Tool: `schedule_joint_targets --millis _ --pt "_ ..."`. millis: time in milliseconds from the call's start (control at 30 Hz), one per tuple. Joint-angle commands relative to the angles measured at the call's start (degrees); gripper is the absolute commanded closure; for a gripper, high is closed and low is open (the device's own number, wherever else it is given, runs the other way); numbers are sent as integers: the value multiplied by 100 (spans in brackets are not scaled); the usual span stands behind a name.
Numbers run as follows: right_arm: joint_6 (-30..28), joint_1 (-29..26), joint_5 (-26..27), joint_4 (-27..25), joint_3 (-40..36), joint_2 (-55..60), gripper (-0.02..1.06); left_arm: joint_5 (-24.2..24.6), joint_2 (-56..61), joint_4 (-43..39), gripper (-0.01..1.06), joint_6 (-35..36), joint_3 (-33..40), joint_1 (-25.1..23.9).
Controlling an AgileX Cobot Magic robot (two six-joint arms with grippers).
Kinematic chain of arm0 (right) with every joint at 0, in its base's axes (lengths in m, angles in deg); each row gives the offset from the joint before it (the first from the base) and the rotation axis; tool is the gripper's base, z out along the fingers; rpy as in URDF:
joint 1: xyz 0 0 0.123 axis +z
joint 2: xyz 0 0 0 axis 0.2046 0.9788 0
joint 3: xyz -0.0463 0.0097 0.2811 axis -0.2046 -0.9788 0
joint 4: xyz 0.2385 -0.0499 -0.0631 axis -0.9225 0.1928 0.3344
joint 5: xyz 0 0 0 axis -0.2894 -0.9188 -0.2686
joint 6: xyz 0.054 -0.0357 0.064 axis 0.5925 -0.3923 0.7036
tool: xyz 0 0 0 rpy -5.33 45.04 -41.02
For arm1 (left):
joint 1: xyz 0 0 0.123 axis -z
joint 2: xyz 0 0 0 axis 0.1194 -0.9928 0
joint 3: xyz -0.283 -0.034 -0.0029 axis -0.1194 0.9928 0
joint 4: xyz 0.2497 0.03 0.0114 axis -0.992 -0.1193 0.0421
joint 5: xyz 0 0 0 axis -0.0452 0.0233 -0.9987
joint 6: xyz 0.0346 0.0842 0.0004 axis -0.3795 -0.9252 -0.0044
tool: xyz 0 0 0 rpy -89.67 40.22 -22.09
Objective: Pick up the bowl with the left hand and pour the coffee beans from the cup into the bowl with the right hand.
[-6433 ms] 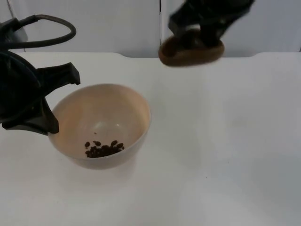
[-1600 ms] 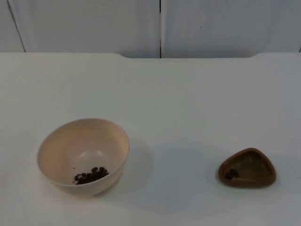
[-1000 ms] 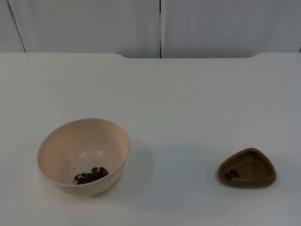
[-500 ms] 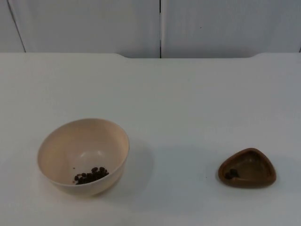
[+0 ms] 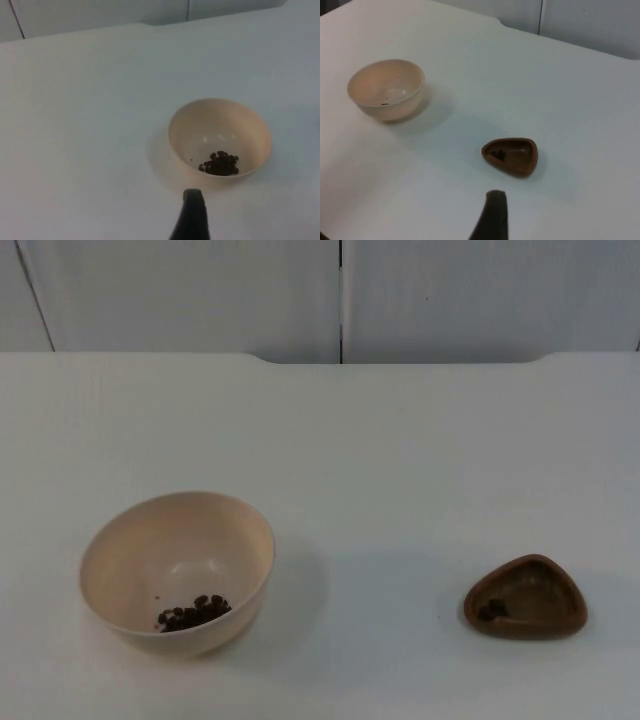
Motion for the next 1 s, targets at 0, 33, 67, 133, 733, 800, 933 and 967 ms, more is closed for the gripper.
schedule_joint_targets --millis 0,33,67,133,733,800,933,967 --pt "-34 -11 -97 13 -7 -14 34 0 25 -47 39 56 78 -12" --pt "-34 -11 -97 13 -7 -14 34 0 25 -47 39 56 78 -12" --pt "-34 -11 -131 23 -7 -14 34 44 25 -130 39 56 128 -12" --pt "-34 -11 -131 23 -7 -14 34 44 25 -144 39 85 127 -12" --pt "-91 -11 512 -275 -808 -14 34 44 25 -144 39 85 127 -12" --pt "-91 -11 512 -173 -808 -14 34 44 25 -144 39 85 127 -12" --pt "-91 -11 512 -137 -808 -14 34 44 25 -144 39 85 127 -12" --pt "-91 -11 512 -137 -808 -14 34 44 25 -144 39 85 127 -12"
